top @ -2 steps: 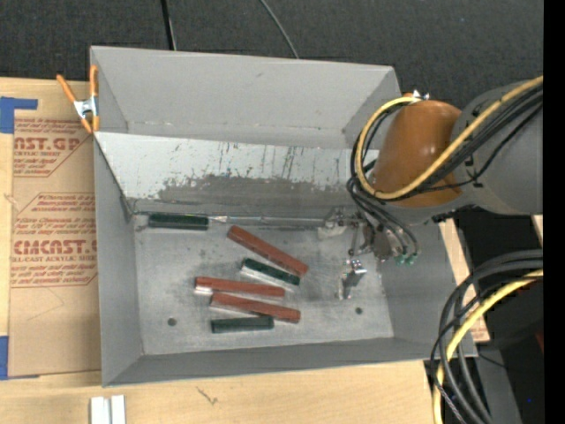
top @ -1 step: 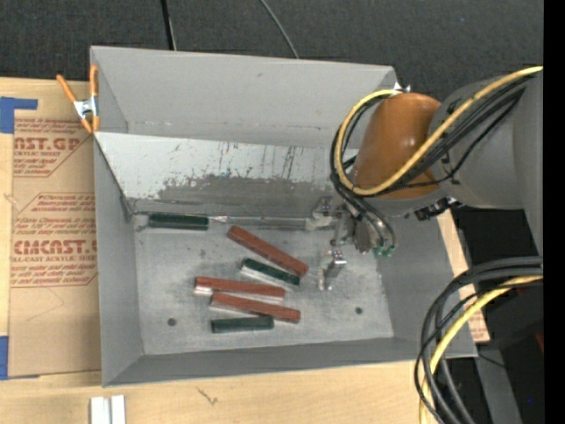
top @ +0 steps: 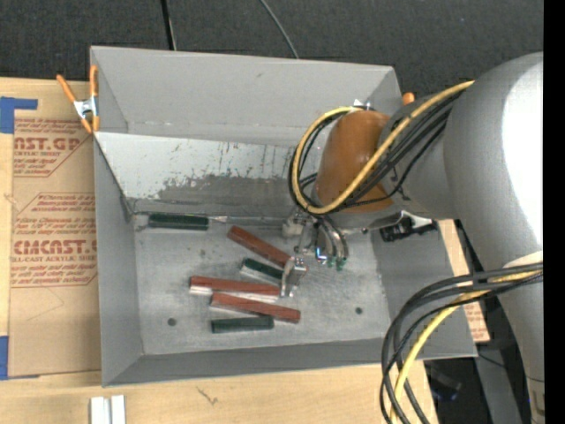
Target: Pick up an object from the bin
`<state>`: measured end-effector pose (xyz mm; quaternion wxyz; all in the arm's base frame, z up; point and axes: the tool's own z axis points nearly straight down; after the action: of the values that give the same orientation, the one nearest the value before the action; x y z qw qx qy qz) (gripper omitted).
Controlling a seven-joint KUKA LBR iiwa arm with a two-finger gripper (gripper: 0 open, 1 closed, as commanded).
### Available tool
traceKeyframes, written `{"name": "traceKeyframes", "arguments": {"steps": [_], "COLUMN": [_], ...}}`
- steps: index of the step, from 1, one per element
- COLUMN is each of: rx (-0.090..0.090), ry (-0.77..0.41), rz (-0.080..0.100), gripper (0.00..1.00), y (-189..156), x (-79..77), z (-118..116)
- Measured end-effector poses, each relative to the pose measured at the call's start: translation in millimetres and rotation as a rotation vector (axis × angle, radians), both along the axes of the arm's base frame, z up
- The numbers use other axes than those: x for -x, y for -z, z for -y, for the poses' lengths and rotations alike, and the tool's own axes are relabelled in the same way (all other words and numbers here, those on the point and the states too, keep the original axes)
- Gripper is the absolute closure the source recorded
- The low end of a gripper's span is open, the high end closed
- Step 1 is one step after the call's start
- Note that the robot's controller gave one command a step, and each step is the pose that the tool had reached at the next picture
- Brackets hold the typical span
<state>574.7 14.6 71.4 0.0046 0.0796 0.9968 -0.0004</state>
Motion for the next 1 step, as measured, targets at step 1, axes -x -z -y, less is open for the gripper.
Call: {"name": "traceKeyframes", "arguments": {"steps": [1], "rx": [0.000], "ry": [-0.079], "rz": [0.014], "gripper": [1.00], "y": [-5.9], "x": [-24.4], "z": [7.6]}}
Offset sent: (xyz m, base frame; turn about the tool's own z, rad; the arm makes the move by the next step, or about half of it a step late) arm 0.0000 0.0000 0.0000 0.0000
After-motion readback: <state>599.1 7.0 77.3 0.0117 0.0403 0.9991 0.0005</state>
